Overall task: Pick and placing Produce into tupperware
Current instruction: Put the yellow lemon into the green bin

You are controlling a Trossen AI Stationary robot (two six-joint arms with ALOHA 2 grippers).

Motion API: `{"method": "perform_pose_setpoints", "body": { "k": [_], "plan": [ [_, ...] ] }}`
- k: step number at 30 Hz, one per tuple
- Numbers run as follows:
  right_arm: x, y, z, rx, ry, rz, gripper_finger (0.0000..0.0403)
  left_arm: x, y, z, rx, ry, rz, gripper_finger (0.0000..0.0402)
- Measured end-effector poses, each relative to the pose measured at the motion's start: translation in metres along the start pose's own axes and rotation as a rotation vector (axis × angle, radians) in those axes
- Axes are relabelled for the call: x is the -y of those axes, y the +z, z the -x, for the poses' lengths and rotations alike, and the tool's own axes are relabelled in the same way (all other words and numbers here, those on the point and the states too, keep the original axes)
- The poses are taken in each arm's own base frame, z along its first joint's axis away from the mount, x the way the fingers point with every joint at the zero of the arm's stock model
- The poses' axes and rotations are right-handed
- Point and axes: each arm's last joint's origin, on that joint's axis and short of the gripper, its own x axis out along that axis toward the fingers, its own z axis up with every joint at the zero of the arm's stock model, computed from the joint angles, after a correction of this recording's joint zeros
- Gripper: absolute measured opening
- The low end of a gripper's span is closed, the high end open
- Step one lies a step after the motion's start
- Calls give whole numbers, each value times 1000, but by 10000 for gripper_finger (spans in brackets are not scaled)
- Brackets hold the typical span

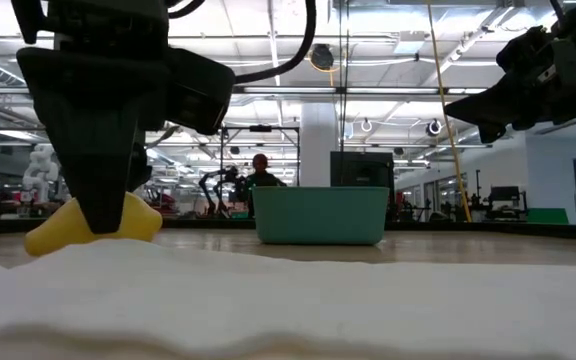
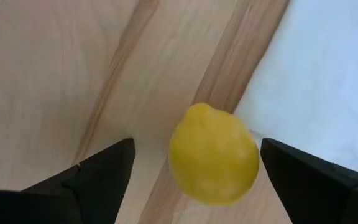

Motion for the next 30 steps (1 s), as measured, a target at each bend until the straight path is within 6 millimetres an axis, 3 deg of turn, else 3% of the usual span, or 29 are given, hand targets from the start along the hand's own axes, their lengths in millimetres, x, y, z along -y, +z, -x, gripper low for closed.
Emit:
{"method": "perform_pose_setpoints", "body": {
  "k": [8, 21, 30],
  "plan": [
    [0, 0, 0, 0, 0, 0, 0, 0, 0, 0, -2, 3, -20, 341],
    [0, 0, 0, 0, 0, 0, 0, -4, 4, 0, -22, -17, -22, 187],
    [0, 0, 0, 0, 0, 0, 0, -5, 4, 0, -31, -19, -43, 205]
  ]
}}
